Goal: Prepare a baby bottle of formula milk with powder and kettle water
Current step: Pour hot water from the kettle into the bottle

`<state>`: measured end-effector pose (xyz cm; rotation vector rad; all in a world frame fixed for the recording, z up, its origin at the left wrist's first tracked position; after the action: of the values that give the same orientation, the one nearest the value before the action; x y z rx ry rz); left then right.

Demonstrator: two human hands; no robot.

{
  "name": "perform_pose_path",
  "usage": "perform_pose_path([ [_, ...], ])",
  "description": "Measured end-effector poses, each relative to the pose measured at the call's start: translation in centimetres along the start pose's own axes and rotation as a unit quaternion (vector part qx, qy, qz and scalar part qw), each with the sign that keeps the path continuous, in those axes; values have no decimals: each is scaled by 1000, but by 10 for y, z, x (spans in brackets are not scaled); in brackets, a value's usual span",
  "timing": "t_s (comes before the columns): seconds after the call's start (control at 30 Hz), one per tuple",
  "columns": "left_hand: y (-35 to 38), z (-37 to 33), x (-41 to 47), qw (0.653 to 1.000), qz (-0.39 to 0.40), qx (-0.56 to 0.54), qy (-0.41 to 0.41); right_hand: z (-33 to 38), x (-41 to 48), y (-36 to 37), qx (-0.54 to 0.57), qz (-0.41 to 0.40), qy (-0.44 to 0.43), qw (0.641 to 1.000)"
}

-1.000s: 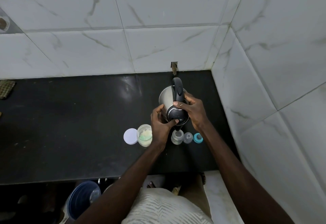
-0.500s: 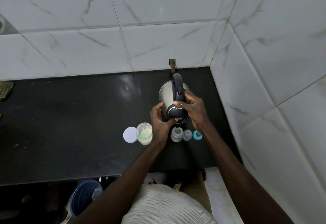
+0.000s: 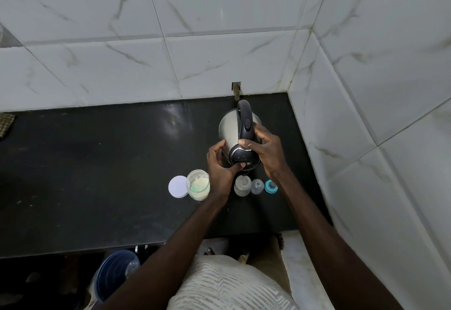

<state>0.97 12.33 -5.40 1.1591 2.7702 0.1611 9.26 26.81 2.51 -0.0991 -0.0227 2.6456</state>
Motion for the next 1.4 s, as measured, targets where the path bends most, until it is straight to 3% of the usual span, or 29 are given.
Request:
perform_pose_path([
  [1.4, -2, -7, 5, 1000, 8, 2, 20, 15, 1, 3, -9, -2, -14, 1000],
])
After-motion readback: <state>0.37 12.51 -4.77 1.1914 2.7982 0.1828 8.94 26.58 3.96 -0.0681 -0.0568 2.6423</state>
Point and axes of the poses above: each hand's wrist, its own x-axis towards the middle knuckle, its own y-axis out of the palm, z = x × y, the point moved 9 cm from there along x, towards the middle knuckle, and after that the axes turned 15 degrees about z, right-handed, at the moved point
